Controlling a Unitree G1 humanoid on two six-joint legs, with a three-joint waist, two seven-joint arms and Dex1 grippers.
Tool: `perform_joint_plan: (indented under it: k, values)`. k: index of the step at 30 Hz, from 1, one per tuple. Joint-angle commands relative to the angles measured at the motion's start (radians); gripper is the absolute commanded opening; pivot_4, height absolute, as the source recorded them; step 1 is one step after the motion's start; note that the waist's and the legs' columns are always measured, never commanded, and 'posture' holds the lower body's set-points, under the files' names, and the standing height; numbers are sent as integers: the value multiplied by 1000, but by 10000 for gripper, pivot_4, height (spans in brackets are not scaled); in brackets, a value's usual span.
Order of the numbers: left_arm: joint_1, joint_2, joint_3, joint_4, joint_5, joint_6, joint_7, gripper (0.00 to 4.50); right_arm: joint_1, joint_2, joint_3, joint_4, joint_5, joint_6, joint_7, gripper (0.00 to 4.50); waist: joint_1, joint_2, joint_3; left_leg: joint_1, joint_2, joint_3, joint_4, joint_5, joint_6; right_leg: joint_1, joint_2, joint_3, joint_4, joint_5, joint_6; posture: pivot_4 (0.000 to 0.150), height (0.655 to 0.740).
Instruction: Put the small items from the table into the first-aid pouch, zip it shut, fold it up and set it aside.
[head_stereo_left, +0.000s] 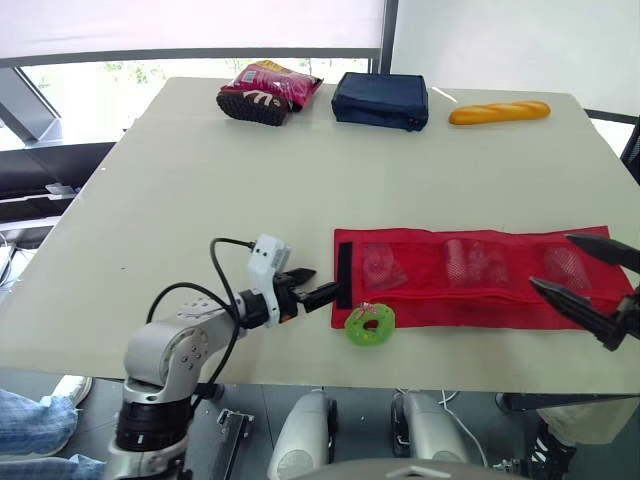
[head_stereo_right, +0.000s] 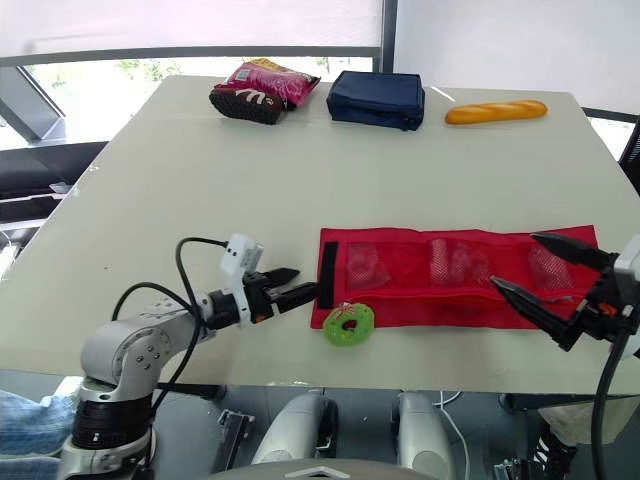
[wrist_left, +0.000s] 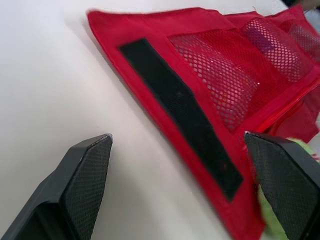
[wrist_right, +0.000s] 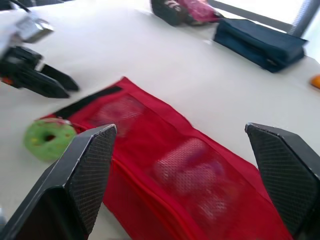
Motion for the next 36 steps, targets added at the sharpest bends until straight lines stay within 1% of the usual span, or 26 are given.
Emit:
perform_joint_plan:
  k: [1, 3, 9, 13, 16, 19, 20, 21, 25, 28, 29, 30, 34, 36]
  values:
    - [-12, -31, 10, -18, -41, 74, 57, 45000, 1, 2, 17, -70, 45, -13, 2, 44082, 2, 0, 0, 0, 0, 0, 0, 0, 0, 0, 0, 0, 0, 0, 0, 1500, 7164]
    - [-30, -59, 20, 3, -56, 112, 88, 45000, 0, 0, 32, -95, 69, -13, -1, 44082, 3, 0, -1, 0, -1, 0, 0, 0, 0, 0, 0, 0, 0, 0, 0, 1500, 7164]
    - [-58, -114, 65, 39, -131, 232, 119, 45000, 13, -11, 45, -152, 124, -8, -19, 44082, 4, 0, -1, 0, -2, -2, 0, 0, 0, 2, 0, 0, -1, 0, 0, 1500, 7164]
    - [-96, -187, 151, 105, -200, 322, 143, 45000, 12, -19, 52, -169, 129, -10, -39, 44082, 5, 0, -2, 0, -3, -3, 0, 0, 0, 2, 0, 0, -1, 0, 0, 1500, 7164]
    - [-115, -223, 202, 155, -230, 359, 153, 45000, 3, -23, 64, -173, 127, -14, -52, 44082, 4, -1, -2, 0, -3, -4, 0, 0, 0, 3, 0, 0, -1, 0, 0, 1500, 7164]
    - [-130, -233, 231, 194, -247, 361, 152, 45000, -4, -27, 76, -180, 127, -15, -61, 44082, 4, -1, -3, 0, -4, -4, 0, 0, 0, 3, 0, 0, -1, 0, -1, 1500, 7164]
    - [-136, -234, 240, 205, -253, 362, 153, 39817, -6, -28, 79, -183, 128, -15, -64, 45000, 4, -1, -3, 0, -4, -4, 0, 0, 0, 3, 0, 0, -1, 0, -1, 1500, 7164]
    - [-143, -236, 250, 215, -259, 362, 156, 37824, -8, -29, 82, -185, 130, -15, -68, 45000, 4, -1, -3, 0, -4, -4, 0, 0, 0, 3, 0, 0, -1, 0, -1, 1500, 7164]
    - [-155, -235, 260, 231, -278, 358, 147, 19427, -13, -33, 89, -187, 134, -16, -77, 45000, 4, -2, -2, 0, -4, -5, 0, 0, 0, 3, 0, 0, -1, 0, -1, 1500, 7164]
    - [-153, -236, 259, 227, -285, 350, 147, 6451, -13, -31, 101, -189, 128, -20, -81, 45000, 4, -3, -2, 0, -4, -5, 0, 0, 0, 3, 0, -1, -1, 1, -2, 1500, 7164]
    - [-154, -234, 260, 225, -287, 344, 146, 3154, -18, -29, 112, -190, 126, -21, -86, 45000, 4, -3, -2, 0, -4, -5, 0, 0, 0, 3, 0, -1, -1, 1, -2, 1500, 7164]
    - [-156, -233, 264, 225, -292, 341, 145, 1265, -22, -27, 122, -192, 125, -22, -92, 45000, 4, -3, -2, 0, -4, -5, 0, 0, 0, 3, 0, -1, -1, 1, -2, 1500, 7164]
    - [-166, -218, 265, 218, -309, 323, 132, 1265, -51, -22, 200, -194, 97, -20, -119, 45000, 3, -3, -2, 0, -4, -6, 0, 0, 0, 2, 0, -1, -1, 1, -3, 1500, 7164]
    - [-176, -207, 261, 215, -317, 317, 121, 1265, -90, -37, 291, -193, 67, 8, -148, 45000, 2, -3, -2, 0, -3, -5, 0, 0, 0, 2, 0, -1, -1, 1, -3, 1500, 7164]
